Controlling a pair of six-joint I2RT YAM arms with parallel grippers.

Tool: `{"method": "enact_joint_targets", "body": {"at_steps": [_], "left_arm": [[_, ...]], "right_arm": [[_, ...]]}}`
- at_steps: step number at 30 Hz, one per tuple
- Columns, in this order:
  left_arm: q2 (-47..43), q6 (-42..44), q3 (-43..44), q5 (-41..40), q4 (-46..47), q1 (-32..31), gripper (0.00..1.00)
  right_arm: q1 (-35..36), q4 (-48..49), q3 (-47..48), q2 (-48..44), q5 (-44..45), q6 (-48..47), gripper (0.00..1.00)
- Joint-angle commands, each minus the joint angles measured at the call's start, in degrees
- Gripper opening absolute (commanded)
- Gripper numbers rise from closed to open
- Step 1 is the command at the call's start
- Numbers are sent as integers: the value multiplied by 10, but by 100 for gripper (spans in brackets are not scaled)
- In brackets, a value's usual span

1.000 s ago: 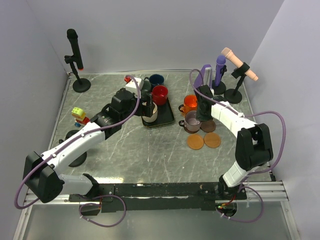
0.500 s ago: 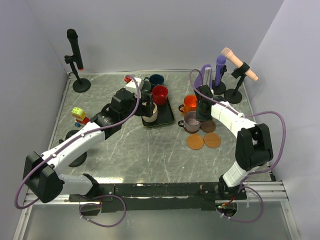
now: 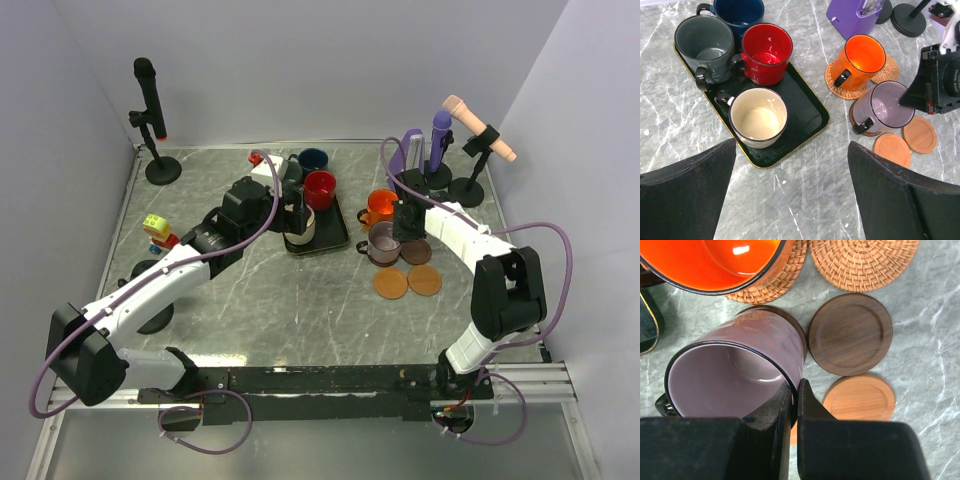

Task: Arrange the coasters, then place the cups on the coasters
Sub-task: Place the cup on the coaster.

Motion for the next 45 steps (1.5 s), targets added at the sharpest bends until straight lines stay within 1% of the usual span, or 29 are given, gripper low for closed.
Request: {"method": "enact_joint_targets", "body": {"at_steps": [1,13,25,26,30,35,43,44,45], "left_arm": [[-12,-11,1,11,13,1,96],[-20,-14,-2,11,10,1,96],[-24,-17,-7,10,11,2,97],[-25,-17,-7,10,11,1,96],[-27,-18,-8,8,11,1,97],[-29,-20,-11,8,9,1,97],[-30,-20,-11,8,9,2,97],[-29,-20,-11,8,8,1,97],[-29,-20,-11,7,7,1,97]], "right_arm": [[-9,32,21,4,-19,-20,0],[-16,19,34,19,-25,-52,0],[-18,-6,52,43,-11,-51,1],[-18,-7,52,43,-9,-50,4],[-18,-7,49,42,-7,-52,7],[-18,-8,43,39,-3,-50,20],[-19,-5,47,36,-3,-49,35],[-19,-4,47,35,-2,-49,37],[-19,-3,47,32,0,-48,42]]}}
